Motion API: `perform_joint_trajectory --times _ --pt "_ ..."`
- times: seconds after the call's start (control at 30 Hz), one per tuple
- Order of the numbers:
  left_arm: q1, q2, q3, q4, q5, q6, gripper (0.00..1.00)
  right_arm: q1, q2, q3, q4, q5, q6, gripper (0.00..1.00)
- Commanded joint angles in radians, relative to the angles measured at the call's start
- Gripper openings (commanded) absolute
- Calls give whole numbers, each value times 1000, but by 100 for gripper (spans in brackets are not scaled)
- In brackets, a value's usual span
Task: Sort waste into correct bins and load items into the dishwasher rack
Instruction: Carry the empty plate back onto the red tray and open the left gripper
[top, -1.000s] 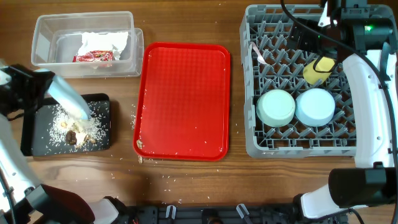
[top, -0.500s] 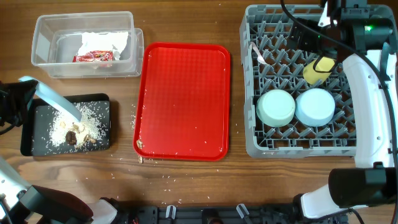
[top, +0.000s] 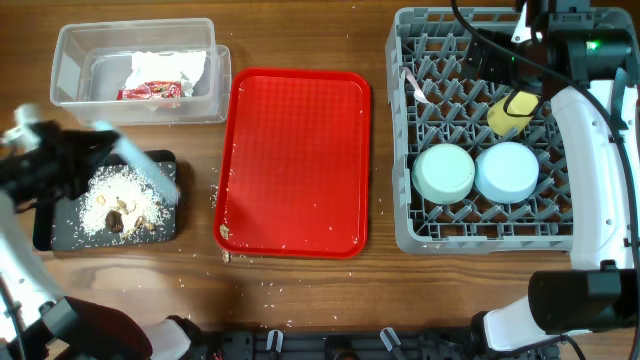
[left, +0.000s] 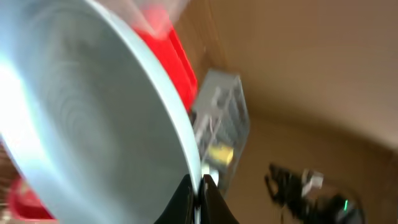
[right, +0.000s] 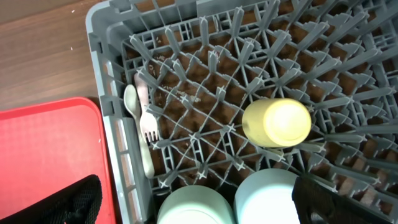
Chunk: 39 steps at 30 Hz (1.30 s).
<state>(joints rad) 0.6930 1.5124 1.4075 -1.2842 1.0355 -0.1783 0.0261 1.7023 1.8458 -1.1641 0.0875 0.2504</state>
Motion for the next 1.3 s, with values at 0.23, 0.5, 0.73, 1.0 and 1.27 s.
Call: perform_joint_trajectory --times 0.23,0.5,0.73,1.0,1.27 --pt "-803 -20 11 202 -610 -393 4 -1 9 -2 3 16 14 100" --pt "-1259 176 11 421 -1122 -549 8 -1 9 -2 3 16 14 100" --pt "-1277 218 11 431 -1153 -548 54 -1 9 -2 3 16 14 100" --pt "-1010 45 12 317 -1168 -541 100 -1 9 -2 27 16 15 100" --pt "-641 27 12 102 -1168 -540 100 40 14 -2 172 -653 30 100"
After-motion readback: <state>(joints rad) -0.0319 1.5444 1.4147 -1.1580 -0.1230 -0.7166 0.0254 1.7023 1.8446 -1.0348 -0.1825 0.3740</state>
